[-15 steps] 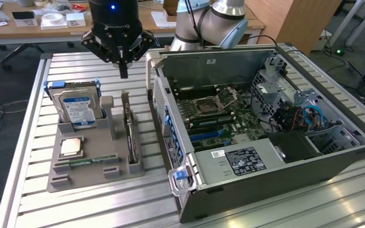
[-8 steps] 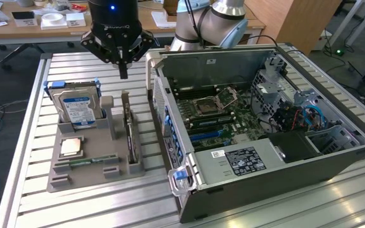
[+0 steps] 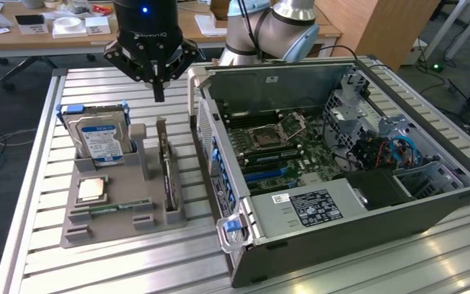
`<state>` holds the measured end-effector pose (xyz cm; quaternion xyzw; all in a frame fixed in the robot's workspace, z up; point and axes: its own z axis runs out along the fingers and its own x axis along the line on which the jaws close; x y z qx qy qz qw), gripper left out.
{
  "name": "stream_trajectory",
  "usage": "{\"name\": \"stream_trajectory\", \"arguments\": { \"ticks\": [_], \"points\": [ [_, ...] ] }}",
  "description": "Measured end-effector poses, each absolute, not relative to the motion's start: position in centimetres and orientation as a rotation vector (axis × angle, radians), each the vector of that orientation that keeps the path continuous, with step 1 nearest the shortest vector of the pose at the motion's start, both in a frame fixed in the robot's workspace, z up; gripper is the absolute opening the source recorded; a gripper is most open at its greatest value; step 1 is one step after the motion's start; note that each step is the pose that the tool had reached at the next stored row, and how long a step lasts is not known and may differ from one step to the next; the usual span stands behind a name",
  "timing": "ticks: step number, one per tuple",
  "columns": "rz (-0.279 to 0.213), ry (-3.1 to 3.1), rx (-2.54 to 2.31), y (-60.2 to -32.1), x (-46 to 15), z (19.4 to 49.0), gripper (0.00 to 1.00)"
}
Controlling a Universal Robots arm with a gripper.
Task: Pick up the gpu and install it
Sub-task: 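Reach for the gpu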
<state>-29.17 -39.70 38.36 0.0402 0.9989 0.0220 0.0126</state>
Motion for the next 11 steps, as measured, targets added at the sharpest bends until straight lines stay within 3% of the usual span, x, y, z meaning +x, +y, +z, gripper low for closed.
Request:
{"name": "stream_trajectory", "arguments": {
  "ticks": [11],
  "points": [
    [0.069,3.113,0.125,-40.11,-29.19,38.36,0.11]
  ]
}}
